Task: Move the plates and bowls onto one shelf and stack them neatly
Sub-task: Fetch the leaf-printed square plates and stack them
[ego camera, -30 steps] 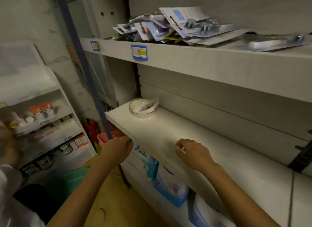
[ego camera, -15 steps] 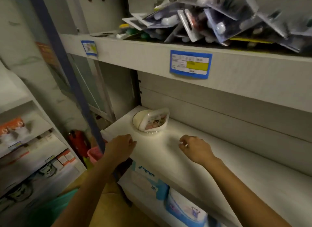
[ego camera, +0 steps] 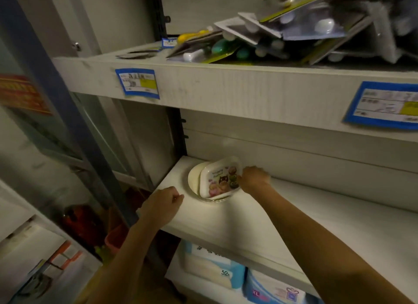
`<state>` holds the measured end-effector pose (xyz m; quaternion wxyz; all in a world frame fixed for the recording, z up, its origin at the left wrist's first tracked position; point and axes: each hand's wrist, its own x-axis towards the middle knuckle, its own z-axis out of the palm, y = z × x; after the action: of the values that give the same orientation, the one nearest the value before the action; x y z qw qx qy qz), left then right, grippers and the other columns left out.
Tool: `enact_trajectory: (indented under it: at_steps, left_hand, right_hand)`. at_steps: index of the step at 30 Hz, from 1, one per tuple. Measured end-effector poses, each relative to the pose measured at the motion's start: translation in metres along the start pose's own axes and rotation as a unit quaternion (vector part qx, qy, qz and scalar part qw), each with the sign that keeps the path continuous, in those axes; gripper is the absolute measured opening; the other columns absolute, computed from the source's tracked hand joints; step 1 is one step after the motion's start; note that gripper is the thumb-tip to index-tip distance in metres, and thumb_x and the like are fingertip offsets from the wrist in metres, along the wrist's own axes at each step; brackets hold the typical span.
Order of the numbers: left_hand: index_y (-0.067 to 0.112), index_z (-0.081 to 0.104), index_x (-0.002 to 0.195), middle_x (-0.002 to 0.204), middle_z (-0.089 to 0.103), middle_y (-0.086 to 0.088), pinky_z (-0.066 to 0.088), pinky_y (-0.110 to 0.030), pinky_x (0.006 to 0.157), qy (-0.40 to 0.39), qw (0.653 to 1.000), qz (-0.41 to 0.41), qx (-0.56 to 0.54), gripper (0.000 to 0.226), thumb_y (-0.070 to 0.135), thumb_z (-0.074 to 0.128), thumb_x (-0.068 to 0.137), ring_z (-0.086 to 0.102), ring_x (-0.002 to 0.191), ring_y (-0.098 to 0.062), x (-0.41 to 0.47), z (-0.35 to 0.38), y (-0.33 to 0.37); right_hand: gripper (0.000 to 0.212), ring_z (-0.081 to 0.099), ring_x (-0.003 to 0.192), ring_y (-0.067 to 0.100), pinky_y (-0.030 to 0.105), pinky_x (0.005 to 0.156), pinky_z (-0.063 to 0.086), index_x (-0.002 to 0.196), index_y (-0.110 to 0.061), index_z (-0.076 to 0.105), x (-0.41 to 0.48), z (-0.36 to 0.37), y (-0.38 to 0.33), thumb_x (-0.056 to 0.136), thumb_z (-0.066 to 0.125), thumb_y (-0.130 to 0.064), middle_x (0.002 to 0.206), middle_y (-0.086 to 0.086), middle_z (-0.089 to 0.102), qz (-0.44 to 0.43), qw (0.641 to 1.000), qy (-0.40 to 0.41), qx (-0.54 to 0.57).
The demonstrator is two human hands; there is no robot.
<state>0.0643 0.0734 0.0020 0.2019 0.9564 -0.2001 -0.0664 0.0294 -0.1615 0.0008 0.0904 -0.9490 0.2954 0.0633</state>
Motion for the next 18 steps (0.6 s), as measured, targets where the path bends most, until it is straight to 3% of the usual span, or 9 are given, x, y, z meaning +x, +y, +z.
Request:
enact_trajectory:
  at_steps: [2,8,12,15,18]
  left_hand:
    - [0.015,0.054,0.081,0.066,0.050,0.007,0.041,-0.028,0.070,-0.009,1.000,0.004,-0.006,0.023,0.034,0.046,0.093,0.057,0.077,-0.018,0.006,-0.001,-0.009]
    - [0.017,0.052,0.080,0.064,0.048,0.008,0.033,-0.021,0.055,-0.002,0.999,0.035,-0.003,0.022,0.034,0.045,0.093,0.049,0.065,-0.009,0.022,-0.002,-0.021]
    - [0.017,0.048,0.072,0.061,0.046,0.005,0.036,-0.025,0.058,-0.011,0.999,0.044,-0.012,0.026,0.031,0.045,0.094,0.050,0.066,-0.015,0.035,0.000,-0.019]
    - [0.015,0.045,0.066,0.058,0.044,0.003,0.038,-0.028,0.060,-0.017,0.998,0.053,-0.019,0.031,0.027,0.044,0.094,0.049,0.064,-0.017,0.046,0.005,-0.012]
    - [0.018,0.037,0.056,0.057,0.045,0.000,0.034,-0.028,0.055,-0.022,0.998,0.058,-0.022,0.040,0.027,0.044,0.094,0.047,0.060,-0.017,0.056,0.011,-0.001]
  right_hand:
    - [0.026,0.061,0.094,0.018,0.025,0.070,0.037,0.109,-0.014,0.064,0.003,0.001,-0.007,0.093,0.046,-0.024,0.097,0.002,0.063,0.011,0.999,-0.011,-0.048]
    - [0.025,0.061,0.104,0.015,0.022,0.076,0.035,0.111,-0.017,0.062,0.009,-0.007,-0.020,0.092,0.045,-0.019,0.111,-0.002,0.065,0.007,0.993,0.010,-0.121]
    - [0.024,0.061,0.096,0.016,0.022,0.074,0.035,0.106,-0.014,0.063,0.007,-0.014,-0.021,0.092,0.044,-0.016,0.094,0.001,0.060,0.008,0.992,0.023,-0.120]
    - [0.018,0.060,0.084,0.016,0.023,0.071,0.036,0.087,-0.014,0.061,0.001,-0.018,-0.016,0.091,0.044,-0.012,0.078,-0.003,0.056,0.018,0.991,0.041,-0.124]
    - [0.028,0.047,0.067,0.015,0.024,0.067,0.035,0.062,-0.014,0.043,-0.006,-0.026,-0.009,0.089,0.048,-0.010,0.060,-0.003,0.037,0.018,0.990,0.070,-0.123]
